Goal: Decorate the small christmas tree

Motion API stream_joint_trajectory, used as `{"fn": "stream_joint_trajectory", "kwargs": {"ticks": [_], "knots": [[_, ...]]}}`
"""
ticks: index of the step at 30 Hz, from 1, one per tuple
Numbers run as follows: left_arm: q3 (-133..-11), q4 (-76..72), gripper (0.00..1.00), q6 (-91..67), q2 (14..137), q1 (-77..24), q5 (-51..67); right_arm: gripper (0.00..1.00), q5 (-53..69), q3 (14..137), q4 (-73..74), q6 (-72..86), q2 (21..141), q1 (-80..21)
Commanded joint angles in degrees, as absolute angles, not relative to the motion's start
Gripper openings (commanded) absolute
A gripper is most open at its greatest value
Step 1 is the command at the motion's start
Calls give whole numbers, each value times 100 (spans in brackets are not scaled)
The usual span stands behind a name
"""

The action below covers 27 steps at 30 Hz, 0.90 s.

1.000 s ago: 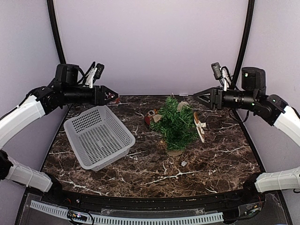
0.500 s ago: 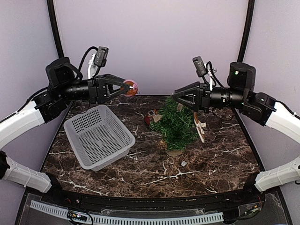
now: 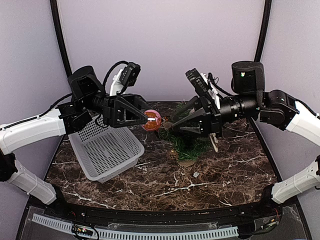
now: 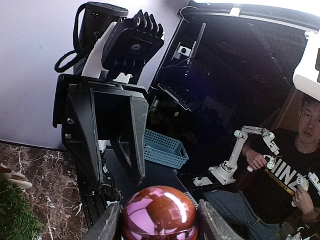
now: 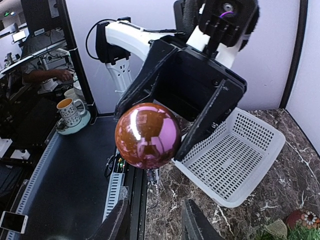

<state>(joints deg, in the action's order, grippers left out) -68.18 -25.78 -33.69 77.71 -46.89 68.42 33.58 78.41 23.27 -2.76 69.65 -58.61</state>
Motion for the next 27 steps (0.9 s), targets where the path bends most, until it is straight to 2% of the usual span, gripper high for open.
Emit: {"fn": "stream_joint_trajectory", "kwargs": {"ticks": [1, 10, 27], "knots": [[-6925, -2891, 43, -3458, 7762, -4798, 7315, 34, 3256, 8174, 2932, -741, 7105, -6072], [-6939, -2851, 43, -3444, 7854, -4852, 7392, 30, 2936, 8620, 3585, -1045, 7502, -6576], [-6894, -2892, 42, -3407, 7923, -4877, 7315, 20, 2573, 8535, 3381, -885, 7461, -6601]]}}
